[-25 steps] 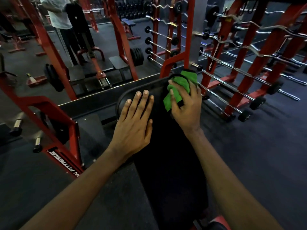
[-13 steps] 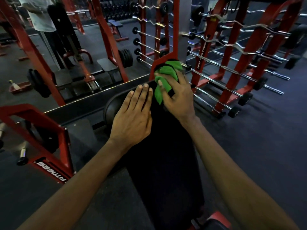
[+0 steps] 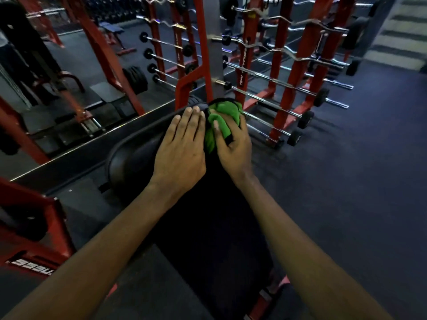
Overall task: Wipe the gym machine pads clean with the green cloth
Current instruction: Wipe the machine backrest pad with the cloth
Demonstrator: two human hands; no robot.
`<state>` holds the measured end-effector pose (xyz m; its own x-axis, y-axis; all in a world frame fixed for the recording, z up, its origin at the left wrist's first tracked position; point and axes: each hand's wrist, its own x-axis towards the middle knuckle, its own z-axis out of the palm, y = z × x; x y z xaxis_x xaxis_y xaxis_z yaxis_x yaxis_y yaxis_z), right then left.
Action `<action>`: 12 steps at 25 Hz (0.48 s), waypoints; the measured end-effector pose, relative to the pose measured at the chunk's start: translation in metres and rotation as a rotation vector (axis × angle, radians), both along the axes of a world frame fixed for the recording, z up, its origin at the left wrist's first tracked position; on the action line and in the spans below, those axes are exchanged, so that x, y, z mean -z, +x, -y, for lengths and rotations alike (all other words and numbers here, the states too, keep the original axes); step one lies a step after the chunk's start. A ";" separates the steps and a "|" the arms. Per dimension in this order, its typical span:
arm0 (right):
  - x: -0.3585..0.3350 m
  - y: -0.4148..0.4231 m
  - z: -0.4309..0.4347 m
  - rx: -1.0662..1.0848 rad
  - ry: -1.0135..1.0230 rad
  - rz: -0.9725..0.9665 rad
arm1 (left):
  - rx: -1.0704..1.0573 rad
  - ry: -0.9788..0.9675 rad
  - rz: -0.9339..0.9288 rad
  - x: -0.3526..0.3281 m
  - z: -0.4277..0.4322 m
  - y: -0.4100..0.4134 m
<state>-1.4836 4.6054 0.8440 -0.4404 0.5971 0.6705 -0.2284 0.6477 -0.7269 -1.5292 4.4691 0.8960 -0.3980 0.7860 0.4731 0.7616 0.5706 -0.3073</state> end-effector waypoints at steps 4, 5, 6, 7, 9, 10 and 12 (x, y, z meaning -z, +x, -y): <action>0.025 0.014 -0.001 0.010 -0.059 -0.043 | 0.009 -0.158 -0.128 0.008 -0.002 -0.001; 0.027 0.016 0.000 0.026 -0.059 -0.071 | 0.016 -0.185 -0.151 0.009 -0.002 0.000; 0.030 0.018 0.002 0.050 -0.069 -0.083 | 0.016 -0.193 -0.160 0.009 -0.003 0.001; 0.037 0.022 0.004 0.066 -0.086 -0.081 | 0.006 -0.194 -0.159 0.010 -0.006 0.002; 0.059 0.032 0.008 0.070 -0.092 -0.054 | -0.025 -0.192 -0.154 0.012 -0.010 0.004; 0.069 0.036 0.009 0.067 -0.087 -0.036 | -0.042 -0.199 -0.158 0.012 -0.011 0.006; 0.072 0.035 0.007 0.053 -0.096 0.000 | -0.064 -0.213 -0.177 0.014 -0.012 0.006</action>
<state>-1.4486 4.5980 0.7722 -0.4065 0.6811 0.6090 -0.1951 0.5865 -0.7861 -1.5233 4.4811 0.8821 -0.3763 0.8510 0.3663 0.6498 0.5243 -0.5504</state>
